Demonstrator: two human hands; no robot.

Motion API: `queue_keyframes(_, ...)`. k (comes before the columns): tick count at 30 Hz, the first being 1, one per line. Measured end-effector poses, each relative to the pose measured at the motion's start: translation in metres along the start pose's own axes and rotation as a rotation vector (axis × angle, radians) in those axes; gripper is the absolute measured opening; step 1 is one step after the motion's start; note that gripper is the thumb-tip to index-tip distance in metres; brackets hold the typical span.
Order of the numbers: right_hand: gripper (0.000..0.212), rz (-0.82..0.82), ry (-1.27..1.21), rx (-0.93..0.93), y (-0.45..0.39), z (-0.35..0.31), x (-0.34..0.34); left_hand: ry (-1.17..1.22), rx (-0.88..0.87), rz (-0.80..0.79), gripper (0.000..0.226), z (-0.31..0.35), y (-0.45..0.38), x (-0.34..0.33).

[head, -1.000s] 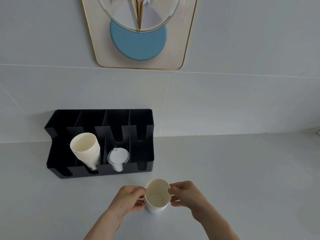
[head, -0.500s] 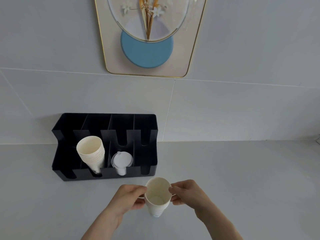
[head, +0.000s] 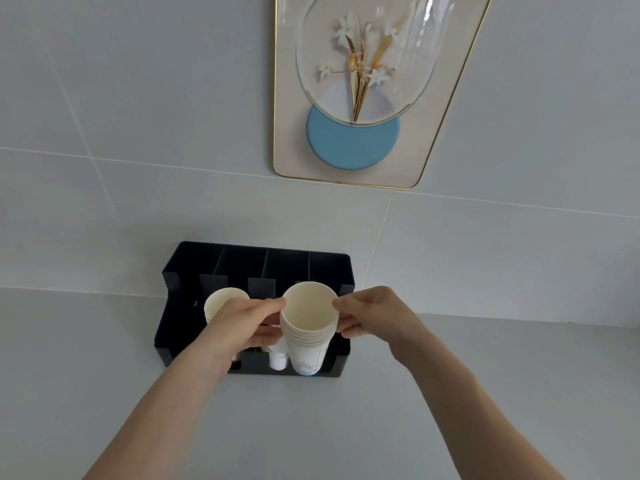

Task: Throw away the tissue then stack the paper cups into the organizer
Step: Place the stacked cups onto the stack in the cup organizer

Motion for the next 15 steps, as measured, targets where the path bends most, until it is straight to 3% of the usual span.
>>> queue_keyframes(8, 0.020, 0.014, -0.037, 0.085, -0.043, -0.081, -0.041, 0.030, -0.107, 0.098, 0.020, 0.066, -0.017, 0.071)
queue_keyframes(15, 0.022, 0.010, -0.043, 0.079, -0.077, -0.113, -0.085, 0.055, -0.126, 0.146, 0.022, 0.084, -0.030, 0.123)
Point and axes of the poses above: each hand's wrist, its own y-axis away from the middle knuckle, its own x-axis out of the back of the hand, z = x × y, the point moved 7 cm from there along -y, towards the middle knuckle
